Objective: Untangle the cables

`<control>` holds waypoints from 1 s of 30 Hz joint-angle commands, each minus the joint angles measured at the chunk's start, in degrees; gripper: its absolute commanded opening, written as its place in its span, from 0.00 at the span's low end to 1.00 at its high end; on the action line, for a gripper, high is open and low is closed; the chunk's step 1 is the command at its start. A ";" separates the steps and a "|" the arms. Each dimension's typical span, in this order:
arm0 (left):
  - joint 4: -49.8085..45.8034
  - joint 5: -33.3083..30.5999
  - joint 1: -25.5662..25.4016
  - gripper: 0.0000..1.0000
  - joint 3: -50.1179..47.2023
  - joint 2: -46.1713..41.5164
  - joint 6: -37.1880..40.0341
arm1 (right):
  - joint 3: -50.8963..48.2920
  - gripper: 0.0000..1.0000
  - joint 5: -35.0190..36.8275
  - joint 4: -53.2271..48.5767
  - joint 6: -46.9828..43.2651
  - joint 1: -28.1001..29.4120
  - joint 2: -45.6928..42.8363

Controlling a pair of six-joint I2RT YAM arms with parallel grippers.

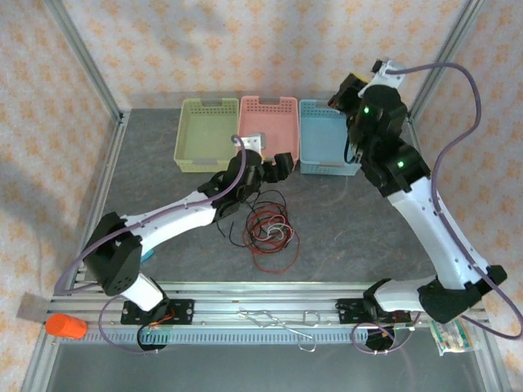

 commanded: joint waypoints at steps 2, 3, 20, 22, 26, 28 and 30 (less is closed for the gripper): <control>-0.98 4.17 1.24 0.87 7.61 4.49 2.25 | 9.02 0.00 -9.81 1.53 -1.05 -5.88 7.32; -1.22 4.50 1.41 0.87 8.68 5.34 2.25 | 11.21 0.00 -10.77 1.34 -1.17 -6.81 9.46; -5.03 9.02 5.41 0.87 21.95 16.31 3.06 | 32.23 0.00 -18.72 -4.57 0.75 -14.60 39.12; -3.82 9.57 5.18 0.87 20.04 16.31 2.36 | 29.43 0.00 -18.81 -4.47 1.04 -14.81 39.89; -2.56 9.10 4.50 0.88 16.82 16.44 1.56 | 23.04 0.00 -19.05 -2.81 1.53 -15.16 40.09; -2.72 8.37 4.05 0.88 15.79 16.66 1.42 | 20.11 0.00 -19.37 -2.19 2.21 -15.55 40.36; -2.33 8.21 3.75 0.88 14.61 16.64 1.00 | 18.13 0.00 -19.91 -2.28 3.06 -16.08 40.82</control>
